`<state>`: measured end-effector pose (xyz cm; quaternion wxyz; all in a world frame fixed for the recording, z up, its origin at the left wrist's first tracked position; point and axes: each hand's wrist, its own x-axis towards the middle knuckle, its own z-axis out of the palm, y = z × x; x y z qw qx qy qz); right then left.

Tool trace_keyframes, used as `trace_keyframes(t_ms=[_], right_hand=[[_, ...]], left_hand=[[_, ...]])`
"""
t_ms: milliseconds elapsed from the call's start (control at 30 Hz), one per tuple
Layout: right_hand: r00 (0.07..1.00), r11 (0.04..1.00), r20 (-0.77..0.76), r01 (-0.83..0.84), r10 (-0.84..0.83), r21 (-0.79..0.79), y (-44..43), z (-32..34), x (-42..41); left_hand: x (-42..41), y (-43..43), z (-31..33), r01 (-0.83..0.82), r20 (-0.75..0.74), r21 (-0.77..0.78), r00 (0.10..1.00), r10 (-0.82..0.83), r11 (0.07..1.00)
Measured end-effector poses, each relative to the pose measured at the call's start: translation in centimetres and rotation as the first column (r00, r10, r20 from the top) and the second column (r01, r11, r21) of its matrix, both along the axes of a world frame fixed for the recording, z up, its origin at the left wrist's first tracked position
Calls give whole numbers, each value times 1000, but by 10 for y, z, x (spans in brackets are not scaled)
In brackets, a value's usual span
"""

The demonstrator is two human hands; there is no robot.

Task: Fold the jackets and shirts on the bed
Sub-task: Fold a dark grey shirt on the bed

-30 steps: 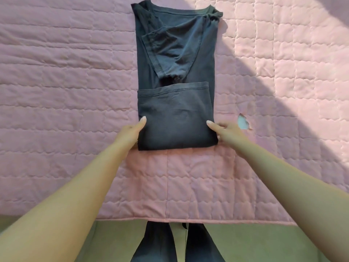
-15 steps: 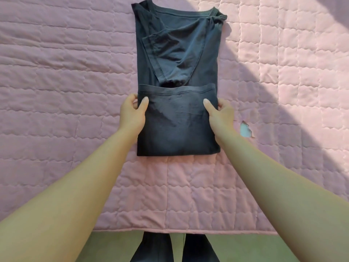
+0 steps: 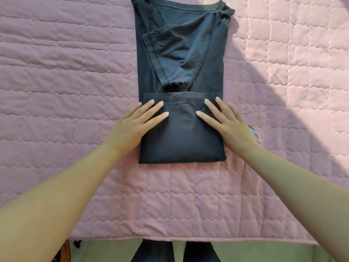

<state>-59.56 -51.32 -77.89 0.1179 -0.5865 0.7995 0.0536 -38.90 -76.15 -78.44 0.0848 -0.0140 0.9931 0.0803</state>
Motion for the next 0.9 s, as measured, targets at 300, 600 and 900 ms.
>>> trace_keyframes(t_ms=[300,600,900], right_hand=[[985,968,125,-146,122,205,-29,7,-13],[937,952,346,-73,-37,298,-6,41,15],[838,911,536,-138,-101,388,74,77,93]], left_hand=[[-25,-12,6,77,285,35,955,-84,996],[1,16,38,53,408,120,908,-98,991],[90,99,60,-77,478,393,868,-132,917]])
